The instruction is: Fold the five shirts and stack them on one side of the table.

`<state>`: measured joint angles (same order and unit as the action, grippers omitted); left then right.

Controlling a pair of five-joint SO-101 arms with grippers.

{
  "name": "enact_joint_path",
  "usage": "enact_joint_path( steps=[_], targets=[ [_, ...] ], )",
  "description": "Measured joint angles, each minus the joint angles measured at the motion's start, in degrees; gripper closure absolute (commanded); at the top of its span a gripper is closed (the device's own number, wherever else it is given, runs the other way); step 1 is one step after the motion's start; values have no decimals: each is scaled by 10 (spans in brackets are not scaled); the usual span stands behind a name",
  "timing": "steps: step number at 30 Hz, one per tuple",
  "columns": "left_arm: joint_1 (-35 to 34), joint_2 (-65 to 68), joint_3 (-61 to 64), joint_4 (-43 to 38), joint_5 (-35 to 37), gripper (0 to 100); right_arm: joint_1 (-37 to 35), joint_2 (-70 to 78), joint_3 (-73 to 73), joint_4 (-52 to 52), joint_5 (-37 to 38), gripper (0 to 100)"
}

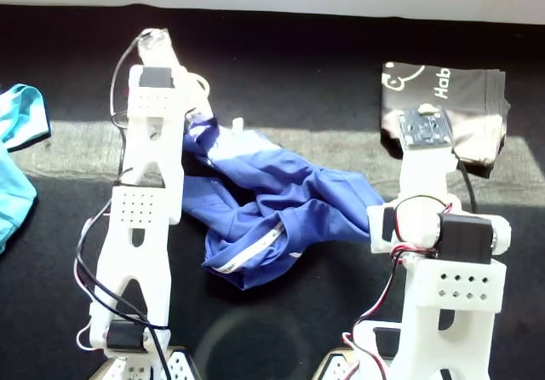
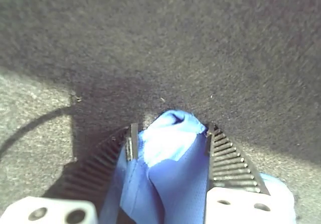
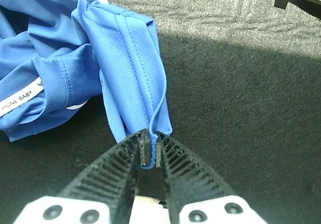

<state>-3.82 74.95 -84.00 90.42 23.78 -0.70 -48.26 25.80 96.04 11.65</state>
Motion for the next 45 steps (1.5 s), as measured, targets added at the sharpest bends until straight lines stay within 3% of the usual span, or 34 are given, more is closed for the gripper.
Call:
enact_joint_path(
  steps=[2, 8, 13, 19, 24, 33, 39, 45],
  targets=[
    [4, 0, -1, 0, 0, 1000, 0, -3, 2, 0, 0, 992],
    [10, 2, -10, 6, 1, 991, 0, -12, 2, 0, 0, 992],
    [9, -6, -35, 77, 0, 991, 0, -12, 2, -25, 0, 992],
    [-15, -113, -12, 106, -44, 991, 0, -12, 2, -110, 1, 992],
    [-52, -275, 140, 110, -75, 991, 7, -12, 2, -190, 53, 992],
    [-97, -636, 571, 110, -179, 991, 113, -3, -2, -329, 96, 992],
    [-97, -788, 610, 112, -211, 991, 120, 103, -150, -329, 96, 992],
    [-97, -825, 523, 113, -213, 991, 120, 273, -449, -239, 96, 992]
  ],
)
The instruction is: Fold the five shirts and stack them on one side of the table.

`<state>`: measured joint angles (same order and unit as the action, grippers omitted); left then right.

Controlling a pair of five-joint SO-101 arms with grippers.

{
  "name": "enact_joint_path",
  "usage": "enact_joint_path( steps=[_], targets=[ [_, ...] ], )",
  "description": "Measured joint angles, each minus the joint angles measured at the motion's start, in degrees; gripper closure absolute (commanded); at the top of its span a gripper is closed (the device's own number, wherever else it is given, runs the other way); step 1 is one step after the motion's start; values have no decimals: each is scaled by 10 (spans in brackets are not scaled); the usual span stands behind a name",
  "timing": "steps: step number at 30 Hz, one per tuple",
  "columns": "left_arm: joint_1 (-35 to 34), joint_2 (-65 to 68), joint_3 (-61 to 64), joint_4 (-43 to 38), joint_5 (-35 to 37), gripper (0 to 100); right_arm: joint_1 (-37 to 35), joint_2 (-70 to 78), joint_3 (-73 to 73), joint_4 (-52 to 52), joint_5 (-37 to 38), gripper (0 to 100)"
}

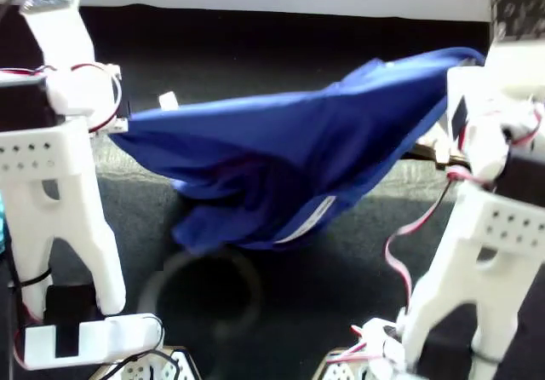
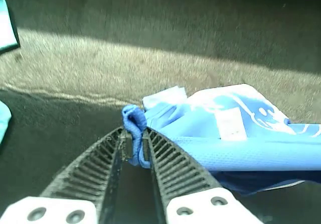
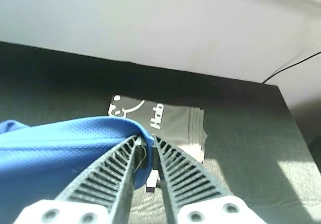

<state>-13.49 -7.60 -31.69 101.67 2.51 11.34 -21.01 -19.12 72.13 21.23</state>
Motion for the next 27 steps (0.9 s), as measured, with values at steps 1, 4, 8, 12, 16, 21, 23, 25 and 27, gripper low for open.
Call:
enact_joint_path(
  steps=[1, 4, 8, 12, 16, 21, 23, 25, 27],
  targets=[
    [0, 0, -21, 1, 0, 991, 0, 30, -55, 18, 0, 992],
    [0, 0, -83, 1, 0, 991, 0, 107, -211, 76, 0, 992],
    [0, -6, -115, 1, 0, 991, -18, 157, -382, 188, 0, 992],
    [-2, -6, -47, 1, -1, 991, -57, 171, -400, 273, -5, 992],
    [-2, -6, 103, 1, -1, 991, -66, 171, -329, 283, -15, 992],
    [-2, -5, 302, -25, -41, 991, -102, 172, -154, 284, -16, 992],
    [-2, -5, 372, -44, -69, 991, -121, 172, -81, 284, -18, 992],
    [-2, -5, 425, -60, -97, 991, -135, 172, -17, 282, -28, 992],
    [-2, -5, 463, -73, -120, 991, -141, 159, 42, 259, -54, 992]
  ],
)
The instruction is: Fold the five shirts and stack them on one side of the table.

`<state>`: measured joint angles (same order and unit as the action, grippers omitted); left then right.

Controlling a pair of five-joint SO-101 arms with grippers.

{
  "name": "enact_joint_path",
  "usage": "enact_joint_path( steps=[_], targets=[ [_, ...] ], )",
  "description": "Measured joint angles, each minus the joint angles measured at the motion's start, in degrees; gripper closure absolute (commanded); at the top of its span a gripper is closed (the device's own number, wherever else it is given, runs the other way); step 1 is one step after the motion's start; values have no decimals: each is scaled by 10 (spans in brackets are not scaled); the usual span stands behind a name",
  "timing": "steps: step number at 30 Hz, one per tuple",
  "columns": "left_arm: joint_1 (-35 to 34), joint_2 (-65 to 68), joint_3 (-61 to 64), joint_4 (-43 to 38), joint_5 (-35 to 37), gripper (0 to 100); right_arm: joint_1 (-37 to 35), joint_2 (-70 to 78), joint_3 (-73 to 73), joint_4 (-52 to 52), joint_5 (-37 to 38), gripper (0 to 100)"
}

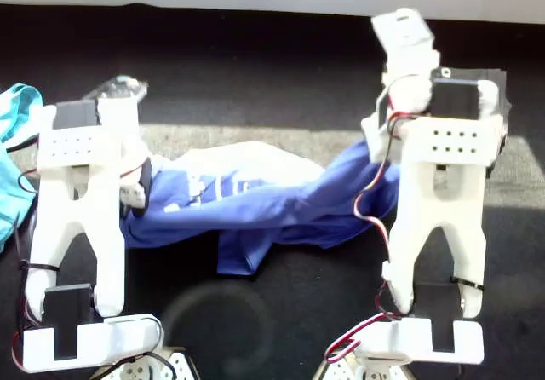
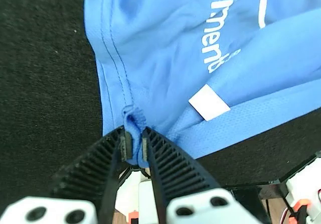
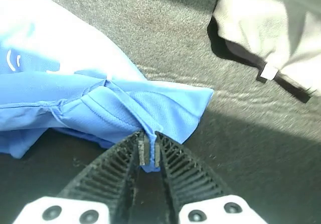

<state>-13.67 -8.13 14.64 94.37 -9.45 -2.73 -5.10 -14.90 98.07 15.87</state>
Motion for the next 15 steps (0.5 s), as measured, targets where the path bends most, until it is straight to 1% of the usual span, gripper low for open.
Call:
enact_joint_path(
  steps=[4, 7, 10, 13, 15],
  targets=[
    [0, 0, 50, -13, -31, 990, -11, -100, 135, -73, -14, 992],
    [1, 0, 73, -14, -52, 983, -25, -206, 277, -132, -17, 992],
    [3, 0, 91, -14, -75, 902, -26, -294, 425, -191, -17, 992],
    [3, 0, 113, -12, -106, 809, -25, -357, 544, -222, -17, 992],
    [2, 0, 115, 4, -128, 778, -15, -384, 601, -233, -17, 992]
  ],
)
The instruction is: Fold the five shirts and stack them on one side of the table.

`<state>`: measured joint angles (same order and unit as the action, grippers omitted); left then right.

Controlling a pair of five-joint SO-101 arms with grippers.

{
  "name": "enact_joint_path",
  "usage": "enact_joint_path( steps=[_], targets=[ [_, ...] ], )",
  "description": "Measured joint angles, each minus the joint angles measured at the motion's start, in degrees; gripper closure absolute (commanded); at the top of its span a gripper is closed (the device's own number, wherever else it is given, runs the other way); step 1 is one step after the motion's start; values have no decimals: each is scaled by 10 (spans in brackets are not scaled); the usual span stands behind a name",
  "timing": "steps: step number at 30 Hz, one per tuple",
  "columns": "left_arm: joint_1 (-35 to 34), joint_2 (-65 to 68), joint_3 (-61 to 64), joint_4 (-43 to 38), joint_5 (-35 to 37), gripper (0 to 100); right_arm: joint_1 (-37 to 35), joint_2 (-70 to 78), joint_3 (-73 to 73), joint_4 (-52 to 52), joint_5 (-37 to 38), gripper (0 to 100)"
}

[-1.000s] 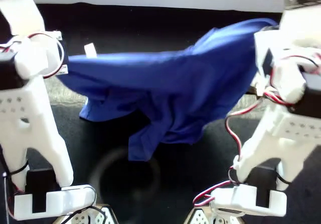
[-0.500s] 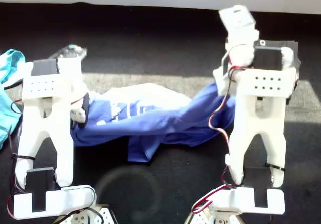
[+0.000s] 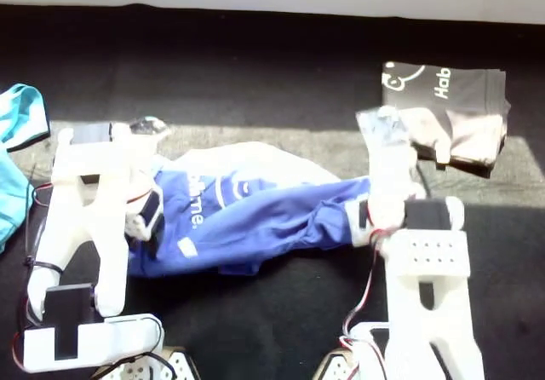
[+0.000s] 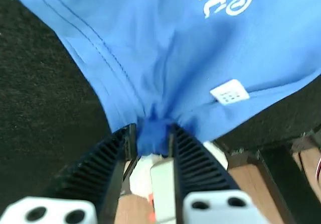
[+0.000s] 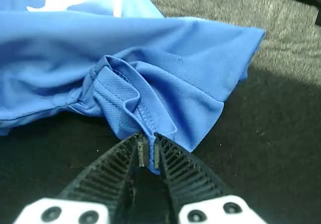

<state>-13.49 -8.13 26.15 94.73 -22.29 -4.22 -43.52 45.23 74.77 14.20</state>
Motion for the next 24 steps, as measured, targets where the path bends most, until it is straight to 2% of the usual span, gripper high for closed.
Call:
enact_joint_path(
  steps=[4, 8, 11, 14, 20, 24],
  targets=[
    [0, 0, -26, 48, -47, 777, 55, -33, 57, -4, 13, 992],
    [-4, 0, -92, 57, -62, 776, 152, -44, 64, -7, 61, 992],
    [10, 0, -104, 57, -66, 776, 198, -44, 68, -7, 85, 992],
    [56, 0, -70, 57, -80, 776, 206, -44, 68, -7, 91, 992],
    [170, 0, 47, 52, -200, 776, 209, -44, 68, -13, 95, 992],
    [182, 0, 84, -8, -208, 776, 209, -44, 68, -13, 95, 992]
  ],
)
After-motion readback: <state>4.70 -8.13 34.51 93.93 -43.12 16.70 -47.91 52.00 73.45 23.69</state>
